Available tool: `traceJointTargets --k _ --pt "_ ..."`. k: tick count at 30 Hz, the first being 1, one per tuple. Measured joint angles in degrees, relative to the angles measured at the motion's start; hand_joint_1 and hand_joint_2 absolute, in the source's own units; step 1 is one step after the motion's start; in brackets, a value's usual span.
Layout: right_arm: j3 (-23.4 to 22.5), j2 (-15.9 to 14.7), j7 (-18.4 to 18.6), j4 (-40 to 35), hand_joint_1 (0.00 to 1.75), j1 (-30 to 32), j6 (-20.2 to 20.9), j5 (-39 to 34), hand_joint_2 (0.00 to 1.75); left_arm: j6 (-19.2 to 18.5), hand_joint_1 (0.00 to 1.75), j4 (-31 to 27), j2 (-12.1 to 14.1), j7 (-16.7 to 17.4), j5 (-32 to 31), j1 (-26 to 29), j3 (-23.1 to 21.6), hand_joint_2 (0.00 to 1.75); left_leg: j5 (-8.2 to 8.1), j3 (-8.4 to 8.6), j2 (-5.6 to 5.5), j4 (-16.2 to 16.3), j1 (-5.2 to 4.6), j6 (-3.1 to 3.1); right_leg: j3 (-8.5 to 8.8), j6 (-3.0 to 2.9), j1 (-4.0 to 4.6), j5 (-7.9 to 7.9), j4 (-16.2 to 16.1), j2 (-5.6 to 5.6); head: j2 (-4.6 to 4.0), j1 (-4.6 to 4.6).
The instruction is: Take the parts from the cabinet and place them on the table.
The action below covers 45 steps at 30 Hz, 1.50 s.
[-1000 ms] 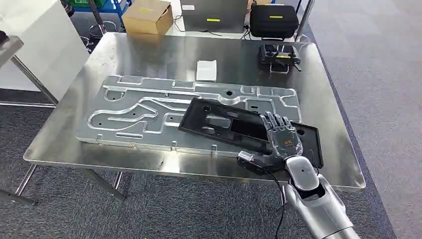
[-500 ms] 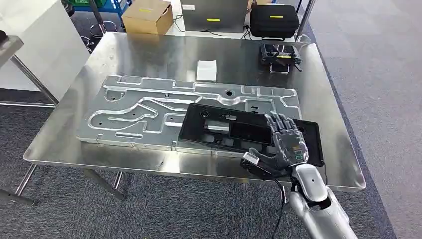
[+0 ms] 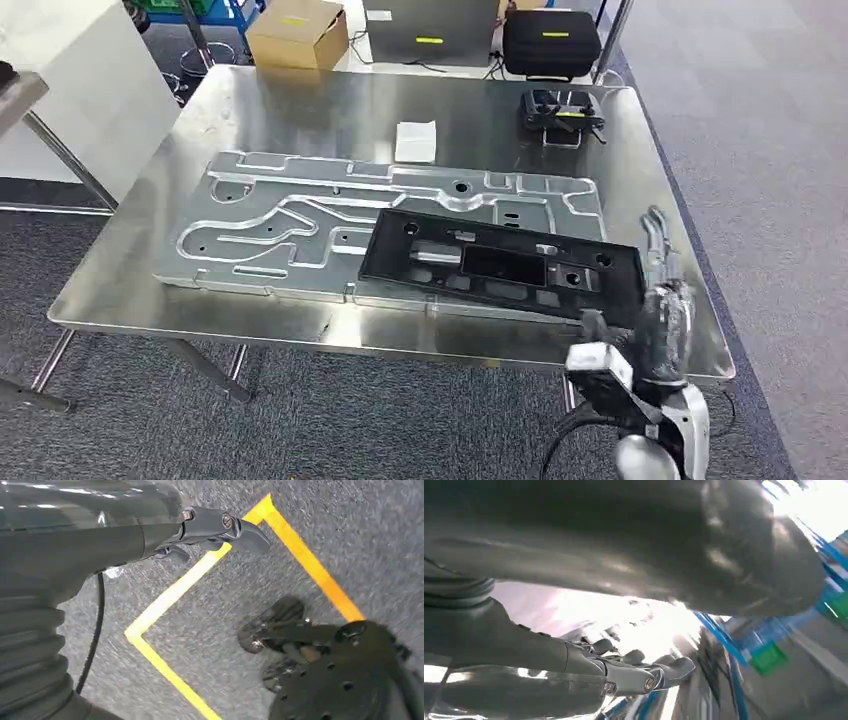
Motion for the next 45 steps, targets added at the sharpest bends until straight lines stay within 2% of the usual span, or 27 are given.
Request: traceJointTargets --k 4,6,9,11,16,18,19,20,21,23,25,26,27,29,30,31,34,35,36,37,39,40,41,42,43,44,45 --pt "-0.1 0.4 -7.7 -8.9 0.00 8.9 -6.6 -2.2 0.00 -0.8 0.00 -1.5 -0.2 0.0 -0.1 1.5 3.7 0.00 -0.10 0.00 -0.05 0.0 0.00 0.00 0.04 -0.02 0.01 -0.12 0.0 -0.08 0.00 0.02" --pt "0.0 1.4 -14.7 -15.0 0.00 15.7 -10.8 -2.1 0.00 -1.0 0.00 -2.4 -0.4 0.0 -0.5 2.9 6.7 0.00 -0.22 0.02 -0.04 0.0 0.00 -0.07 0.05 -0.04 0.00 -0.20 0.0 -0.06 0.02 0.00" --pt "0.1 3.7 -25.4 -21.4 0.00 23.1 -11.2 -4.0 0.00 -0.6 0.00 -3.5 -0.7 0.0 -2.2 4.2 10.3 0.00 -0.40 0.05 -0.01 0.0 -0.17 -0.06 0.09 -0.03 -0.06 -0.20 -0.1 0.01 0.00 0.02" --pt "-0.4 5.1 -27.6 -23.4 0.00 24.6 -11.2 -5.0 0.00 0.0 0.00 -3.9 -1.0 0.0 -3.1 4.6 12.0 0.00 -0.43 0.12 0.16 0.0 -0.18 -0.05 0.08 -0.02 -0.07 -0.20 -0.1 0.24 0.00 -0.02" --pt "-0.7 6.5 -27.9 -25.6 0.00 26.2 -11.2 -4.4 0.00 2.0 0.00 -3.8 -1.6 0.0 -5.6 4.6 14.8 0.00 -0.54 0.19 0.20 0.2 -0.38 0.14 0.22 0.23 -0.41 -0.15 -0.2 0.29 0.00 0.02" --pt "-0.9 6.9 -27.9 -25.7 0.00 26.6 -11.2 -4.0 0.00 2.4 0.00 -3.5 -1.7 0.0 -6.3 4.6 15.6 0.00 -0.60 0.17 0.20 0.2 -0.55 0.35 0.28 0.54 -0.55 -0.10 -0.3 0.29 0.00 0.02" --pt "-0.9 7.0 -27.9 -25.7 0.00 27.0 -11.2 -4.0 0.00 2.5 0.00 -3.3 -1.9 0.0 -6.5 4.6 15.9 0.00 -0.17 0.22 0.21 0.0 -0.44 0.78 0.38 0.86 -0.43 0.12 -0.3 0.29 0.00 -0.02" --pt "-0.9 7.2 -27.8 -25.8 0.00 27.4 -11.2 -4.0 0.00 2.6 0.00 -3.1 -2.1 0.0 -6.8 4.5 16.3 0.00 0.23 0.51 0.37 -0.8 0.21 1.13 0.44 0.96 -0.39 -0.46 0.0 0.38 0.02 0.04" --pt "-1.0 7.5 -27.8 -25.8 0.00 27.8 -11.2 -4.0 0.00 2.7 0.00 -3.0 -2.4 0.0 -7.1 4.5 16.6 0.00 0.43 0.56 0.48 -1.0 0.17 1.30 -0.16 1.06 -0.45 -1.91 1.7 0.42 0.00 0.09" --pt "-1.2 7.8 -27.8 -25.8 0.00 28.4 -11.2 -4.2 0.00 2.8 0.00 -2.6 -2.8 0.0 -7.6 4.4 17.0 0.00 0.58 0.26 0.57 -1.0 0.22 1.56 -4.12 1.09 -0.48 -6.68 9.8 0.46 0.00 0.11" --pt "-1.2 8.3 -27.8 -25.7 0.00 29.7 -11.2 -4.7 0.00 2.8 0.00 -2.2 -3.1 0.0 -8.1 4.4 17.4 0.00 0.60 0.09 0.63 -0.9 0.19 1.57 -7.79 1.19 -0.50 -8.81 17.0 0.45 0.00 0.09" --pt "-1.2 8.6 -27.8 -25.8 0.00 30.3 -11.2 -5.2 0.00 2.8 0.00 -2.0 -3.4 0.0 -8.3 4.4 17.8 0.00 0.60 0.05 0.63 -0.8 0.19 1.56 -8.16 1.22 -0.53 -7.95 17.4 0.46 0.00 0.11" --pt "-1.1 8.8 -27.9 -26.0 0.00 30.6 -11.2 -5.7 0.00 2.9 0.00 -1.8 -3.5 0.0 -8.5 4.4 18.0 0.00 0.58 0.04 0.63 -0.7 0.22 1.53 -7.35 1.17 -0.57 -5.59 15.3 0.44 0.00 0.11" --pt "-1.1 9.1 -28.2 -26.5 0.00 31.4 -11.2 -6.7 0.00 3.2 0.00 -1.6 -3.8 0.0 -9.0 4.3 18.1 0.00 0.53 0.07 0.58 -0.4 0.24 1.30 -3.00 0.80 -0.59 -0.11 5.9 0.43 0.00 0.11" --pt "-1.1 9.2 -28.4 -26.7 0.00 31.8 -11.2 -7.2 0.00 3.4 0.00 -1.4 -3.9 0.0 -9.3 4.2 18.3 0.00 0.51 -0.04 0.54 -0.3 0.24 0.96 -1.14 0.46 -0.54 0.54 1.7 0.44 0.00 0.13" --pt "-1.0 9.3 -28.5 -26.7 0.00 32.2 -11.2 -7.7 0.00 3.5 0.00 -1.2 -4.0 0.0 -9.4 4.1 18.4 0.00 0.61 -0.34 0.35 -0.1 0.02 0.45 -0.87 0.19 -0.08 0.73 1.4 0.45 0.00 0.04" --pt "-0.7 9.7 -28.9 -27.3 0.00 33.5 -11.2 -8.6 0.00 3.7 0.00 -0.7 -4.1 0.0 -9.8 4.0 18.5 0.00 1.40 -0.42 0.38 -0.5 0.19 -1.04 -1.83 -0.88 0.18 1.12 1.2 0.56 0.00 -0.02" --pt "-0.6 9.7 -29.0 -27.4 0.00 33.8 -11.2 -8.9 0.00 3.8 0.00 -0.5 -4.1 0.0 -9.9 3.9 18.6 0.00 1.55 -0.62 0.36 -0.4 -0.08 -1.42 -2.17 -1.51 -0.36 1.81 0.3 0.52 0.00 0.11" --pt "-0.5 9.8 -29.0 -27.4 0.00 34.1 -11.2 -9.2 0.00 3.9 0.00 -0.2 -4.1 0.0 -10.1 3.9 18.7 0.00 -0.01 -1.23 0.33 0.6 0.28 -1.64 -2.30 -1.96 -0.41 2.34 0.1 0.26 0.00 -0.06" --pt "-0.4 9.9 -29.0 -27.5 0.00 34.6 -11.2 -9.4 0.00 3.9 0.00 -0.1 -4.1 0.0 -10.3 3.9 18.8 0.00 -2.77 -2.10 0.35 3.2 0.34 -1.84 -2.76 -2.47 -0.40 2.73 0.0 0.21 0.00 -0.33" --pt "-0.2 10.1 -29.0 -27.5 0.00 35.2 -11.2 -9.6 0.00 4.0 0.00 0.1 -4.1 0.0 -10.5 3.8 18.8 0.00 -8.48 -4.95 0.34 12.1 0.49 -2.44 -3.87 -2.70 -0.20 3.42 0.2 0.07 0.00 -0.39" --pt "-0.2 10.2 -29.0 -27.5 0.00 35.4 -11.2 -9.8 0.00 4.2 0.00 0.2 -4.2 0.0 -10.5 3.7 18.8 0.00 -10.06 -5.91 0.35 15.8 0.52 -2.65 -4.50 -2.69 -0.13 3.71 0.5 0.01 0.00 -0.42" --pt "-0.2 10.2 -29.0 -27.5 0.00 35.6 -11.2 -9.8 0.00 4.3 0.00 0.3 -4.2 0.0 -10.5 3.7 18.9 0.00 -10.08 -5.71 0.35 16.9 0.54 -2.78 -5.01 -2.63 -0.12 3.96 0.7 0.00 0.00 -0.42" --pt "-0.1 10.2 -29.0 -27.5 0.00 36.0 -11.2 -10.1 0.00 4.5 0.00 0.4 -4.2 0.0 -10.6 3.7 18.9 0.00 -8.95 -4.23 0.35 15.3 0.56 -2.81 -5.57 -2.53 -0.12 4.15 1.0 -0.01 0.00 -0.39" --pt "0.0 10.2 -29.0 -27.5 0.00 36.3 -11.2 -10.3 0.00 4.6 0.00 0.5 -4.2 0.0 -10.7 3.7 18.9 0.00 -6.86 -1.44 0.36 11.1 0.59 -2.76 -6.04 -2.39 -0.13 4.33 1.4 0.00 0.00 -0.42" --pt "0.1 10.2 -29.0 -27.5 0.00 36.5 -11.2 -10.4 0.00 4.7 0.00 0.6 -4.2 0.0 -10.7 3.6 19.0 0.00 -4.67 2.23 0.36 5.2 0.62 -2.66 -6.49 -2.22 -0.16 4.49 1.8 0.01 0.00 -0.42" --pt "0.2 10.2 -29.0 -27.5 0.00 36.8 -11.2 -10.5 0.00 4.9 0.00 0.7 -4.2 0.0 -10.9 3.5 19.1 0.00 -3.77 5.68 0.33 -0.4 0.66 -2.48 -6.91 -2.00 -0.15 4.63 2.3 0.00 0.00 -0.46"
